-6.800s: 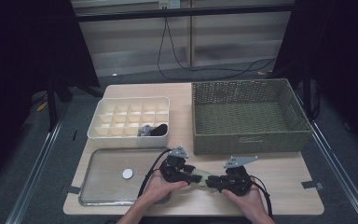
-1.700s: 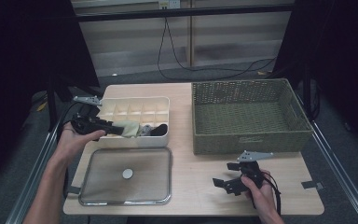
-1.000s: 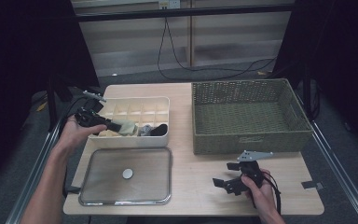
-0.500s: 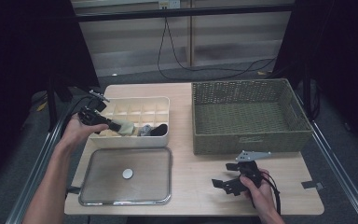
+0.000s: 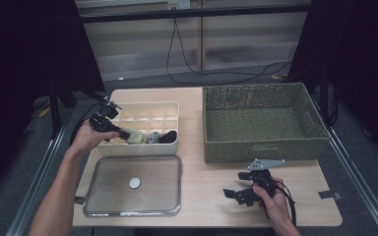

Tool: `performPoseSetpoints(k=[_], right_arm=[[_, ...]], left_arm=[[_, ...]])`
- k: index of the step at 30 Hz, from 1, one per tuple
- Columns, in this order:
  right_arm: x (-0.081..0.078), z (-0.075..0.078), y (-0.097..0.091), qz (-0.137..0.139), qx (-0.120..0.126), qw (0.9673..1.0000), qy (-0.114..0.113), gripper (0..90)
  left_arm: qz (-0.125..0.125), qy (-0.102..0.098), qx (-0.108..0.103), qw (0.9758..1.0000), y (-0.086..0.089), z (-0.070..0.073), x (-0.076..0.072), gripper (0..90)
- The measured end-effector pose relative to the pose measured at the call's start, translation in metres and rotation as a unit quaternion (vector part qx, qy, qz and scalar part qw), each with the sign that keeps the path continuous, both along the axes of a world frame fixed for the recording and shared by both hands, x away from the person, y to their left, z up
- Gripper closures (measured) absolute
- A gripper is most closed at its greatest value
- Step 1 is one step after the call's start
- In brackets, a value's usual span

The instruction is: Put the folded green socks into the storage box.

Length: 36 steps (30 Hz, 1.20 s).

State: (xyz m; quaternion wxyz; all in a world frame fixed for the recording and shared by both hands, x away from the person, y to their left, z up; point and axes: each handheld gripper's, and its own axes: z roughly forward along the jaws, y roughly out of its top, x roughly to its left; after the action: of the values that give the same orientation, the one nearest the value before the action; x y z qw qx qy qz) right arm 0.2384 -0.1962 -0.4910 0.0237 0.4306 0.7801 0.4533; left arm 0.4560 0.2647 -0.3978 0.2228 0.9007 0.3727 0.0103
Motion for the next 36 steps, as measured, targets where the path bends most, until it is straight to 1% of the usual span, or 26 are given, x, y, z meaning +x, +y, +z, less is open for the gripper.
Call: performPoseSetpoints(k=[2,3,4,6,7,12,13,15,16,18,20,21,22,24,25,26,27,28,29,30,31,33,36], right_arm=[[0.000,0.000,0.000,0.001,-0.001,1.0000,0.000,5.5],[0.000,0.000,0.000,0.001,-0.001,1.0000,0.000,5.5],[0.000,0.000,0.000,0.000,0.001,1.0000,-0.001,5.5],[0.000,0.000,0.000,0.000,0.000,1.0000,0.001,5.5],[0.000,0.000,0.001,0.001,0.000,1.0000,0.002,5.5],[0.000,0.000,0.001,0.004,0.001,1.0000,0.002,5.5],[0.001,0.000,0.001,0.004,0.000,1.0000,0.003,5.5],[0.001,-0.001,0.001,0.005,0.000,1.0000,0.003,5.5],[0.001,-0.001,0.001,0.005,-0.001,1.0000,0.003,5.5],[0.001,-0.001,0.002,0.007,-0.002,1.0000,0.005,5.5],[0.001,-0.001,0.003,0.009,-0.004,0.9999,0.005,5.5],[0.001,-0.002,0.003,0.010,-0.004,0.9999,0.005,5.5],[0.001,-0.002,0.003,0.009,-0.005,0.9999,0.006,5.5],[0.001,-0.002,0.003,0.011,-0.004,0.9999,0.008,5.6],[0.001,-0.002,0.003,0.011,-0.004,0.9999,0.009,5.6],[0.001,-0.002,0.004,0.010,-0.006,0.9999,0.009,5.7],[0.001,-0.002,0.004,0.010,-0.006,0.9999,0.010,5.7],[0.001,-0.002,0.004,0.010,-0.006,0.9999,0.009,5.7],[0.001,-0.002,0.004,0.011,-0.005,0.9999,0.009,5.7],[0.001,-0.002,0.004,0.011,-0.005,0.9999,0.008,5.6],[0.001,-0.002,0.003,0.010,-0.005,0.9999,0.009,5.6],[0.002,-0.002,0.003,0.009,-0.007,0.9999,0.009,5.6],[0.002,-0.002,0.003,0.010,-0.007,0.9999,0.009,5.7]], left_arm=[[-0.008,0.004,0.009,0.9999,-0.002,-0.002,0.001,66.5],[-0.008,0.005,0.012,0.9999,-0.004,-0.004,0.001,66.5],[-0.013,0.007,0.023,0.9996,-0.006,-0.005,0.002,66.5],[-0.019,0.012,0.033,0.9992,-0.010,-0.009,0.003,66.5],[-0.014,0.012,0.033,0.9993,-0.012,-0.010,0.003,66.5],[-0.017,0.013,0.045,0.9988,-0.018,-0.016,0.004,66.4],[-0.020,0.015,0.046,0.9986,-0.019,-0.018,0.005,66.4],[-0.017,0.019,0.044,0.9987,-0.021,-0.019,0.006,66.1],[-0.012,0.015,0.039,0.9991,-0.023,-0.021,0.006,65.9],[-0.018,0.017,0.036,0.9991,-0.025,-0.020,0.006,65.7],[-0.017,0.019,0.034,0.9991,-0.026,-0.021,0.007,65.6],[-0.016,0.019,0.032,0.9992,-0.027,-0.022,0.008,65.5],[-0.009,0.017,0.027,0.9995,-0.028,-0.022,0.007,65.4],[-0.018,0.026,0.028,0.9991,-0.028,-0.022,0.009,65.1],[-0.021,0.026,0.033,0.9989,-0.028,-0.023,0.010,64.9],[-0.017,0.031,0.033,0.9988,-0.029,-0.024,0.011,64.6],[-0.014,0.027,0.028,0.9991,-0.029,-0.024,0.012,64.5],[-0.016,0.029,0.031,0.9990,-0.031,-0.024,0.012,64.5],[-0.017,0.026,0.034,0.9989,-0.034,-0.025,0.011,64.7],[-0.025,0.027,0.044,0.9984,-0.036,-0.027,0.011,64.9],[-0.026,0.028,0.049,0.9981,-0.039,-0.030,0.011,65.2],[-0.028,0.033,0.051,0.9977,-0.042,-0.033,0.013,65.8],[-0.035,0.028,0.063,0.9970,-0.046,-0.035,0.011,66.4]])
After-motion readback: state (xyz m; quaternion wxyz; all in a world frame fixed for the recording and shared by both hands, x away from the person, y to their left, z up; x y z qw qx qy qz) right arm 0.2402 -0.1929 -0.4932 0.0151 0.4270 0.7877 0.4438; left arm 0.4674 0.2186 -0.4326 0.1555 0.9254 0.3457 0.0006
